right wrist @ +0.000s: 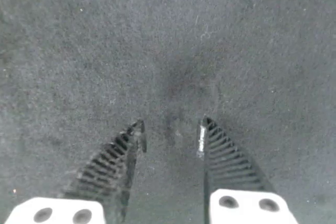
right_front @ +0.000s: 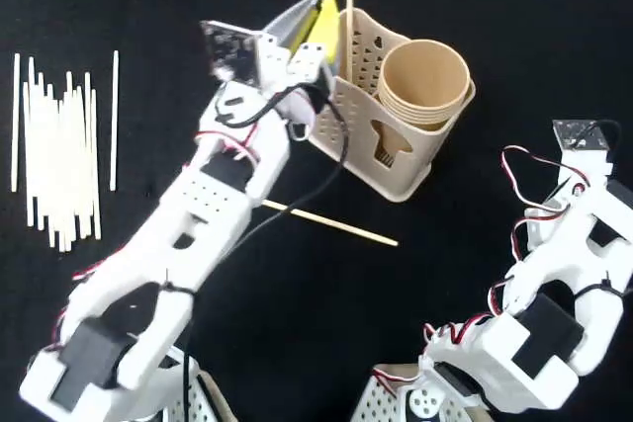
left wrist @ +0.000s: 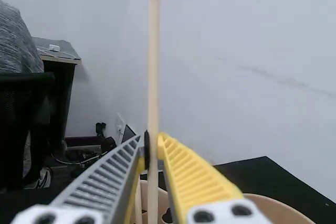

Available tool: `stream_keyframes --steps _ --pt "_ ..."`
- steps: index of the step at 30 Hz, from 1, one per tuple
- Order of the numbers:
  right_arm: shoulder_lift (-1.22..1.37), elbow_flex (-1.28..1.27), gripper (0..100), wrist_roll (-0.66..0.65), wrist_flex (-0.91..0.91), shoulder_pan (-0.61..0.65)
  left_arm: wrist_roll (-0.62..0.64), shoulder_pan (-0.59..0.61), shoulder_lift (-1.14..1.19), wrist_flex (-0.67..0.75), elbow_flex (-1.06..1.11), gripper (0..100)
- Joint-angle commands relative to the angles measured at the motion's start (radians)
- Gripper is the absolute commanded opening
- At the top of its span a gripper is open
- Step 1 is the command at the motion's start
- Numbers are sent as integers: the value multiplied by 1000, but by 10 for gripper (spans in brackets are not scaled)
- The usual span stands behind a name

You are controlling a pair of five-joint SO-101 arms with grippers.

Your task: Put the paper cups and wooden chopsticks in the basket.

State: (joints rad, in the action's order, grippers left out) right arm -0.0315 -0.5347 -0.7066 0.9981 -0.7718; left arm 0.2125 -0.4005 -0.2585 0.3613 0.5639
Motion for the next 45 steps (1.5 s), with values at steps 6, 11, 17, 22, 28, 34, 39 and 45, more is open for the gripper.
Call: stream_keyframes --steps 6,11,17,22,28,34,39,45 --pt "-30 16 169 -11 -38 -12 12 -35 138 15 -188 29" --pt "-27 -19 169 -11 -91 -12 12 -35 239 14 -239 29" --pt "-30 -19 169 -11 -91 -12 -5 -25 321 14 -239 29" --pt "-24 -19 169 -29 -91 -12 -61 -36 330 15 -176 31" --pt "-24 -19 169 -29 -92 -12 -60 -38 328 12 -140 88" --pt "-22 -21 169 -29 -118 -12 -64 -47 328 12 -88 102" --pt "-22 -21 169 -26 -118 -12 -64 -53 301 12 -73 102" --pt "-22 -21 169 -25 -118 -12 -64 -53 100 -120 -36 102"
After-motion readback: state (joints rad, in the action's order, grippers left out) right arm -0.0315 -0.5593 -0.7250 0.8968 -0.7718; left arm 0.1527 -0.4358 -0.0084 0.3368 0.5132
